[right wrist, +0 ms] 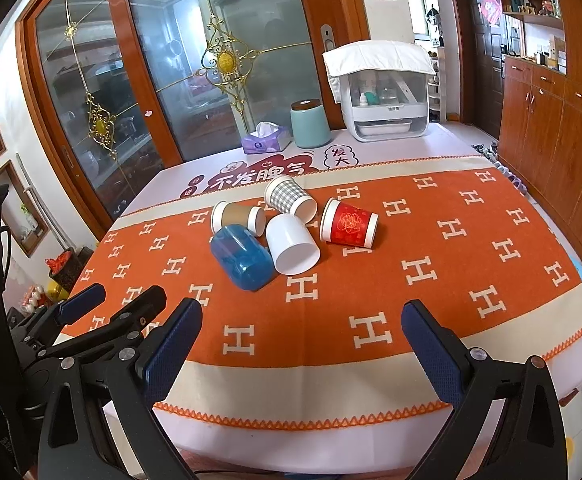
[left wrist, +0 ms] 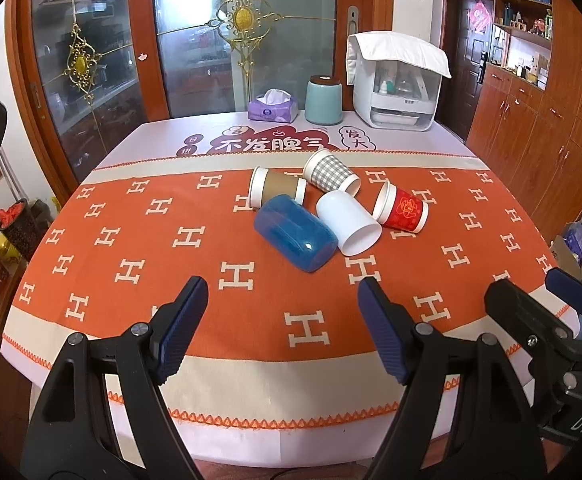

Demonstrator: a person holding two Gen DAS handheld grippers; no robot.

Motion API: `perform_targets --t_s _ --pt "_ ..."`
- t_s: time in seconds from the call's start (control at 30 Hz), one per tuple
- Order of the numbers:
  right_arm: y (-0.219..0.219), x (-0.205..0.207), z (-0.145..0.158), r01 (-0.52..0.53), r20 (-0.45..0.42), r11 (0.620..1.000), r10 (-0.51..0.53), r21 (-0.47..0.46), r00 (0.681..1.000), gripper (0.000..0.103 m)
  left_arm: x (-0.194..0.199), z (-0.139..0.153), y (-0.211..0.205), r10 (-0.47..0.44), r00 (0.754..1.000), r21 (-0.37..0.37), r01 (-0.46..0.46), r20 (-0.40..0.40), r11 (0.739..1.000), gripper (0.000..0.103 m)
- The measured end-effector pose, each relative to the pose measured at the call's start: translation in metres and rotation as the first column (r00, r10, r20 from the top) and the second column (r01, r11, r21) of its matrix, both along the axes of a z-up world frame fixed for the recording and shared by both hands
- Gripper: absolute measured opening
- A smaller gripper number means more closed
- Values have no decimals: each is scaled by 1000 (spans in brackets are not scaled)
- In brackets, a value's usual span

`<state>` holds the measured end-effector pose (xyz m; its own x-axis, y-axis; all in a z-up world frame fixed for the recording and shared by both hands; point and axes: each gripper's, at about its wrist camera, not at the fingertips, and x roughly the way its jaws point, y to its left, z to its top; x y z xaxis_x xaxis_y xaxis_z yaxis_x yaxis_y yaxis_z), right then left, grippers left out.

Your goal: Flip cup upside down

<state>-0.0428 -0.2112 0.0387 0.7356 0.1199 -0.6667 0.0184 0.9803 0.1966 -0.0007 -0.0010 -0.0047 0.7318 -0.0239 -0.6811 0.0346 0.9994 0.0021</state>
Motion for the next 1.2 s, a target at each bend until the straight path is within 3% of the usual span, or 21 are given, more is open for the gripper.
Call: perform_targets --t_s 1.0,1.2 --pt "0 -1 -13 -6 -14 1000 6 19 1000 101 6 -4 2 -2 1000 -9 2 -23 1000 75" --pt "7 12 -18 -38 -37 999 39 13 999 101 22 -14 4 -46 995 -22 44 -88 999 76"
